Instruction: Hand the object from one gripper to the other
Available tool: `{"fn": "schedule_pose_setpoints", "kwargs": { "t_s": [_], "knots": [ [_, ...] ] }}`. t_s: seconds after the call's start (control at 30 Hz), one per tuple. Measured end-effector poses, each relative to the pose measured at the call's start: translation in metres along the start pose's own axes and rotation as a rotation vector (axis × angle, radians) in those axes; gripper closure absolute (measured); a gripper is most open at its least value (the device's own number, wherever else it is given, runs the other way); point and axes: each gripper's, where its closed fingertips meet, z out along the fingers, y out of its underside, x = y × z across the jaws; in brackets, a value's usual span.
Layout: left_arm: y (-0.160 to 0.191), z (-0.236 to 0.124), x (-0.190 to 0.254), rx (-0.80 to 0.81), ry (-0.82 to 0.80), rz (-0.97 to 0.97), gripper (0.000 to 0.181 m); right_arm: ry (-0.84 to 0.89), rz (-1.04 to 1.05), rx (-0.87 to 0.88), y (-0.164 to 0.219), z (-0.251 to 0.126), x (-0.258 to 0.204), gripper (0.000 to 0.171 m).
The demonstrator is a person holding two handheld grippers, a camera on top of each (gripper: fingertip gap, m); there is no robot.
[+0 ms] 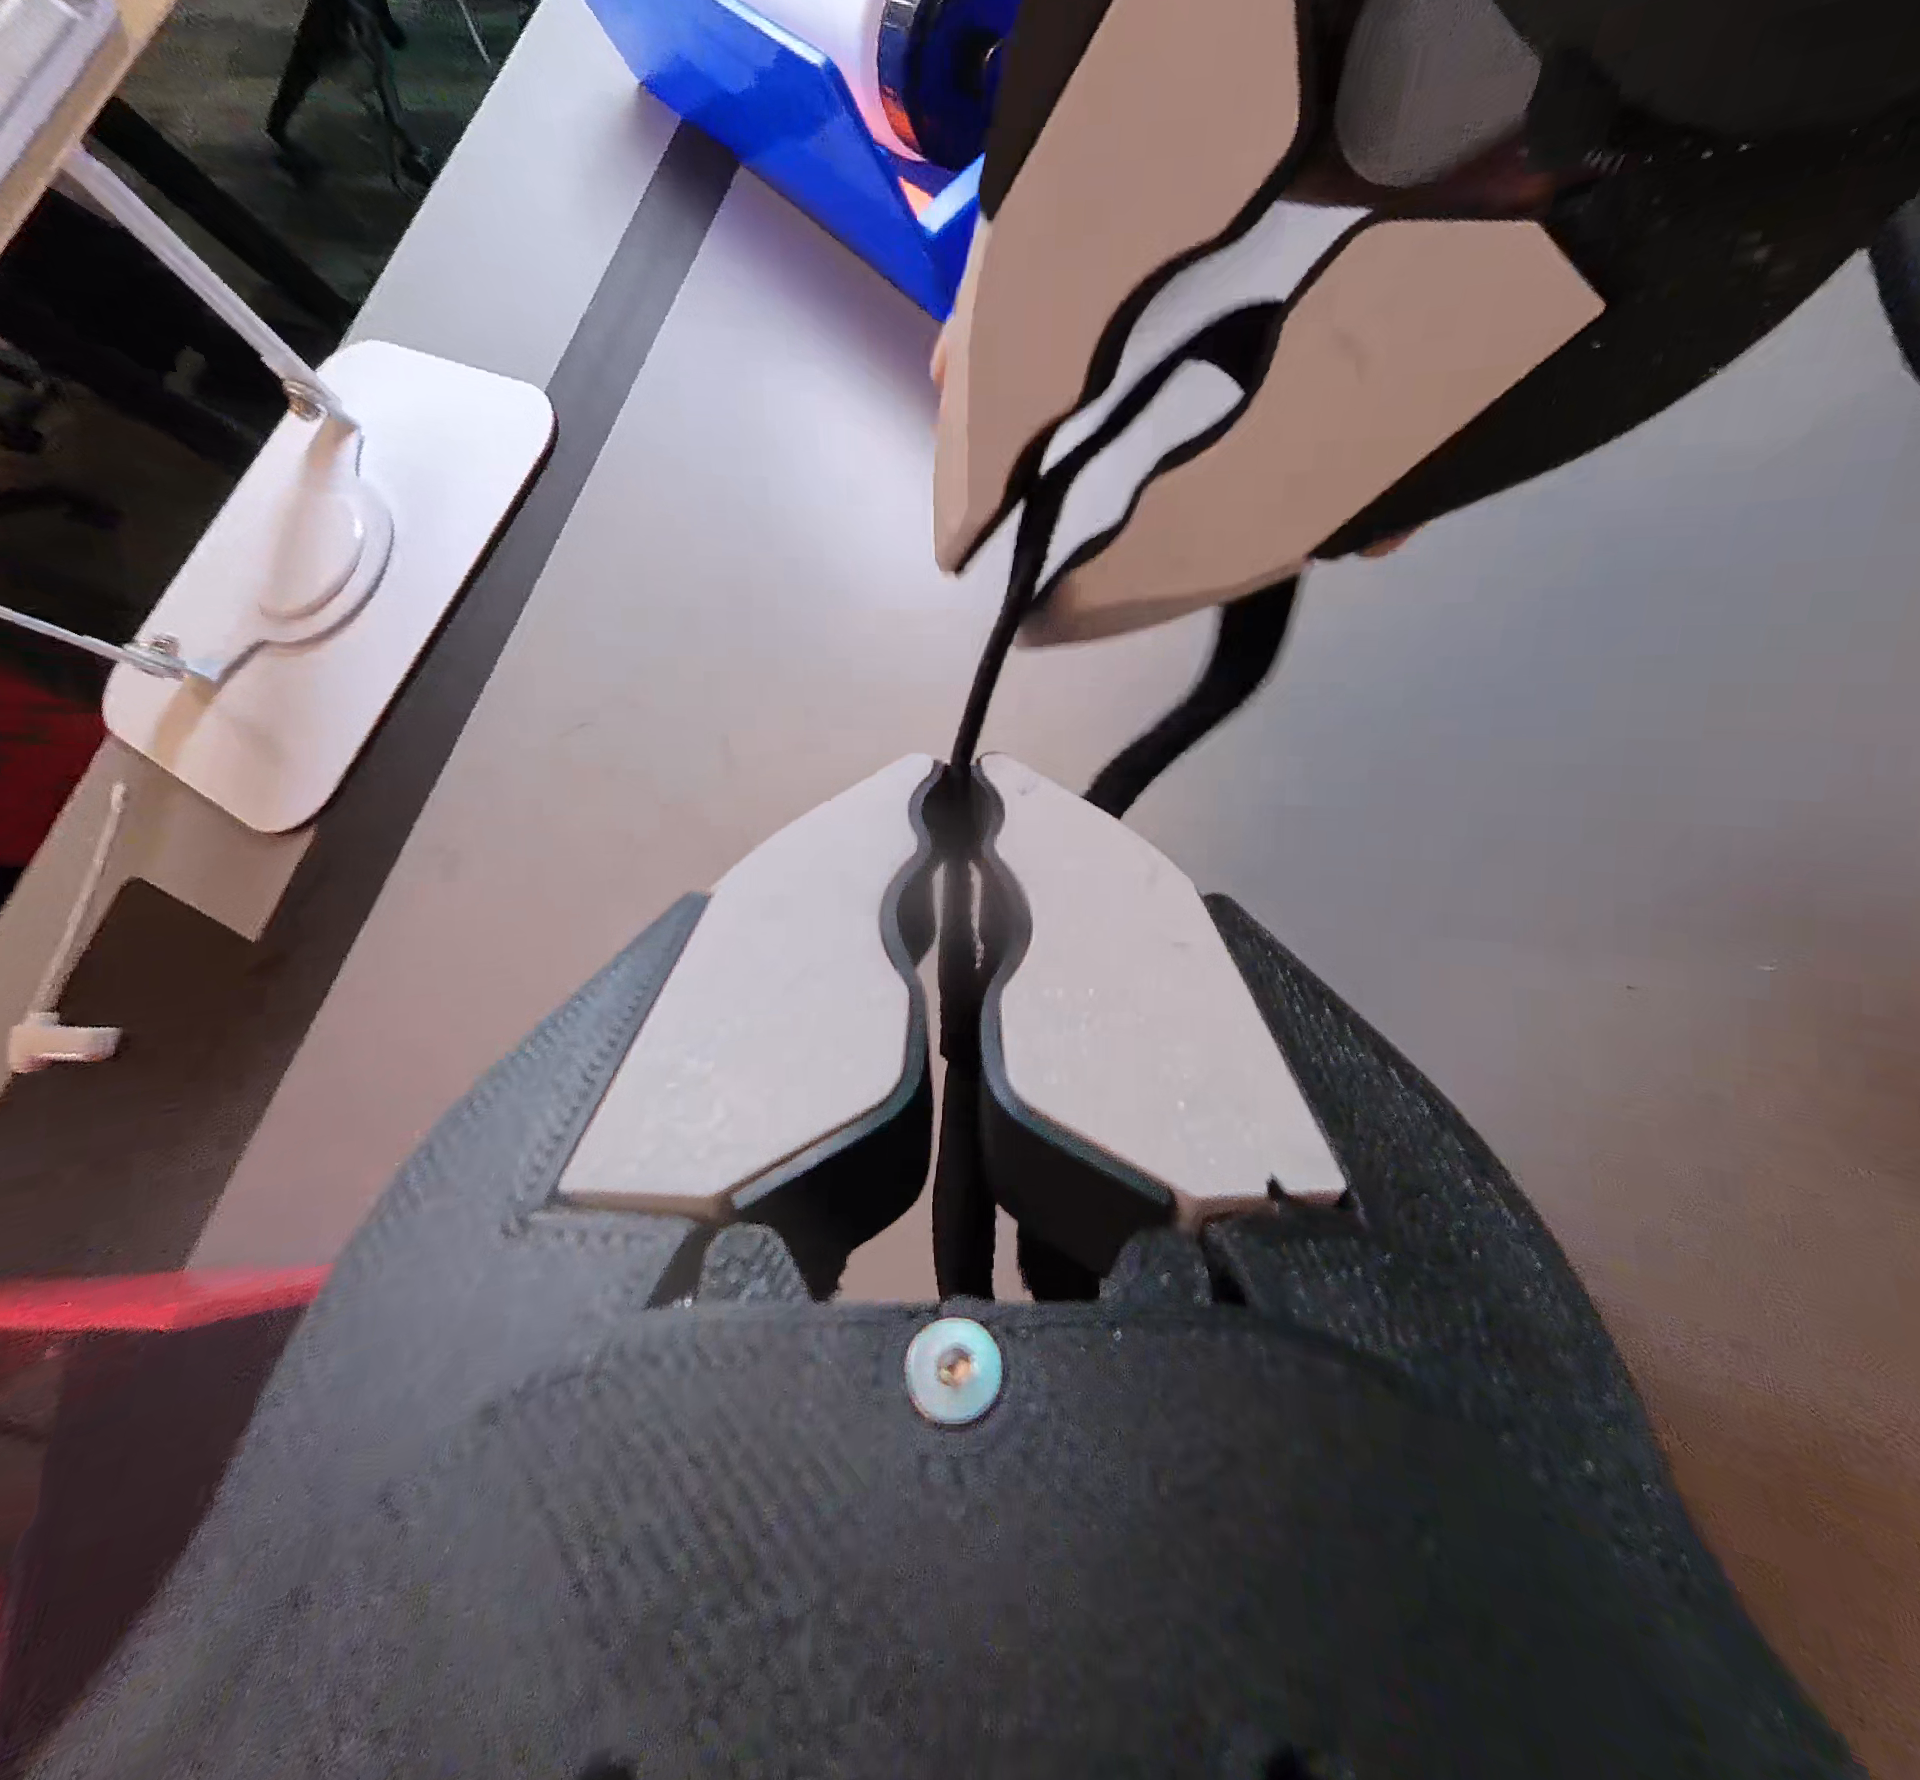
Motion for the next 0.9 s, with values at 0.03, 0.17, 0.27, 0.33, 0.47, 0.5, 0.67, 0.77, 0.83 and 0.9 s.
{"fn": "schedule_pose_setpoints", "kwargs": {
  "t_s": [0.03,0.17,0.27,0.33,0.47,0.5,0.67,0.77,0.83,0.9],
  "knots": [
    [0.001,-0.002,0.0,0.003,0.021,-0.02,0.178,0.034,-0.012,-0.009,0.002,-0.001,0.006,0.159],
    [0.011,-0.001,0.008,-0.076,0.064,-0.016,0.165,0.027,-0.059,0.001,-0.002,0.001,0.0,0.17],
    [0.004,0.0,0.015,-0.057,0.047,0.049,0.161,0.013,-0.129,-0.016,-0.004,0.006,-0.011,0.169],
    [0.003,0.003,0.016,-0.051,0.032,0.079,0.173,-0.004,-0.143,0.011,-0.009,0.007,-0.017,0.169],
    [-0.001,-0.001,0.006,-0.029,0.001,0.033,0.178,0.04,-0.091,0.044,-0.013,0.001,-0.005,0.163],
    [0.0,-0.003,0.003,-0.028,0.003,0.013,0.178,0.062,-0.077,0.029,-0.009,0.0,0.002,0.157],
    [-0.001,-0.003,0.009,-0.026,0.032,0.01,0.161,0.055,-0.129,0.008,-0.007,0.002,-0.002,0.17],
    [-0.005,-0.001,0.013,-0.017,0.01,0.054,0.171,0.047,-0.166,0.029,-0.014,0.004,-0.011,0.169],
    [-0.008,-0.004,0.008,-0.001,-0.021,0.062,0.178,0.077,-0.165,0.051,-0.018,0.001,-0.006,0.168],
    [-0.007,-0.007,0.0,-0.005,-0.032,0.003,0.178,0.096,-0.108,0.07,-0.019,-0.004,0.003,0.158]
  ]
}}
